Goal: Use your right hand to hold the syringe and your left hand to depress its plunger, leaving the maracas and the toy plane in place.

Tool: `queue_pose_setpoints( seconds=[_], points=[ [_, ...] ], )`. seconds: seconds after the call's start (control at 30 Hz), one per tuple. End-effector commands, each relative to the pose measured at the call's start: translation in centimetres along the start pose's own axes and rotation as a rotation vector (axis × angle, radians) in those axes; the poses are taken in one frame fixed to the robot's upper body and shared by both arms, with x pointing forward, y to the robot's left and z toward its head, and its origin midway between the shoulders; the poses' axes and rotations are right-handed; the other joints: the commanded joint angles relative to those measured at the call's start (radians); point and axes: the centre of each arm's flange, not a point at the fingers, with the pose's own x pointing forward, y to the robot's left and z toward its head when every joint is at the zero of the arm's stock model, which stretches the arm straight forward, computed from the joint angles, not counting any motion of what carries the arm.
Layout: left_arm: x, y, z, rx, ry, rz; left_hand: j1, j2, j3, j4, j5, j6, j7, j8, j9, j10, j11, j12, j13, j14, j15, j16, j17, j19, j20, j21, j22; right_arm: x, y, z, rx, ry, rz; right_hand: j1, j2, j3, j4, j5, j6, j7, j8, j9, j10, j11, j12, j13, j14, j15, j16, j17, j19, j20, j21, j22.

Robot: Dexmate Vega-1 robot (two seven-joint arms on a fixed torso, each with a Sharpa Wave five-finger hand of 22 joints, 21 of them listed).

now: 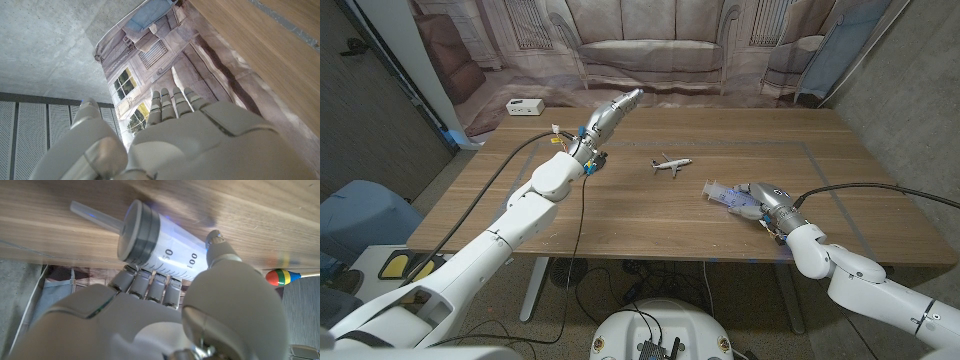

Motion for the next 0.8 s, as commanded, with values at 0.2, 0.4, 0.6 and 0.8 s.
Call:
queue_pose_setpoints(
  seconds=[0.2, 0.4, 0.6, 0.8],
  points=[
    [0.33, 0.08, -0.21, -0.006, -0.001, -0.006, 0.007, 0.001, -0.003, -0.001, -0.001, 0.004, -0.001, -0.003, 0.002, 0.001, -0.002, 0.0, 0.002, -0.004, 0.0, 0.0, 0.003, -0.003, 0.004, -0.001, 0.005, 0.09, -0.36, 0.02, -0.044, 0.0, 0.014, -0.049, -0.053, -0.061, 0.003, 0.006, -0.113, 0.014, 0.001, 0.002, -0.086, 0.008, -0.003, 0.0, -0.051, 0.019, -0.019, -0.016, -0.028, 0.019, -0.041, 0.001],
    [0.39, 0.1, -0.21, -0.006, -0.006, -0.007, 0.008, 0.001, -0.002, -0.001, -0.001, 0.004, -0.001, -0.003, 0.002, -0.001, -0.005, -0.001, 0.002, -0.004, 0.0, 0.0, 0.003, -0.003, 0.003, -0.001, 0.005, 0.04, -0.53, 0.01, -0.05, 0.003, 0.021, -0.066, -0.067, -0.073, 0.003, 0.015, -0.163, 0.02, 0.0, 0.002, -0.125, 0.016, -0.005, 0.0, -0.084, 0.035, -0.035, -0.03, -0.048, 0.031, -0.062, 0.001],
    [0.38, 0.14, -0.18, -0.007, -0.009, -0.005, 0.008, 0.002, -0.002, -0.001, -0.001, 0.004, -0.001, -0.003, 0.002, -0.001, -0.004, -0.001, 0.002, -0.004, 0.0, 0.0, 0.003, -0.003, 0.004, -0.001, 0.005, -0.09, -0.61, 0.01, -0.049, 0.006, 0.021, -0.083, -0.07, -0.082, 0.008, 0.018, -0.192, 0.026, 0.0, 0.002, -0.143, 0.022, -0.003, 0.0, -0.101, 0.04, -0.04, -0.036, -0.057, 0.035, -0.075, 0.001],
    [0.25, 0.24, -0.17, -0.007, -0.011, -0.002, 0.009, 0.002, -0.002, -0.001, -0.001, 0.004, -0.001, -0.003, 0.002, -0.002, -0.001, -0.001, 0.002, -0.004, 0.0, 0.0, 0.003, -0.003, 0.004, 0.0, 0.005, -0.28, -0.77, 0.08, -0.044, 0.007, 0.008, -0.116, -0.075, -0.099, 0.014, 0.026, -0.299, 0.045, -0.004, 0.002, -0.215, 0.065, -0.008, -0.001, -0.159, 0.05, -0.052, -0.055, -0.089, 0.053, -0.114, 0.001]
  ],
)
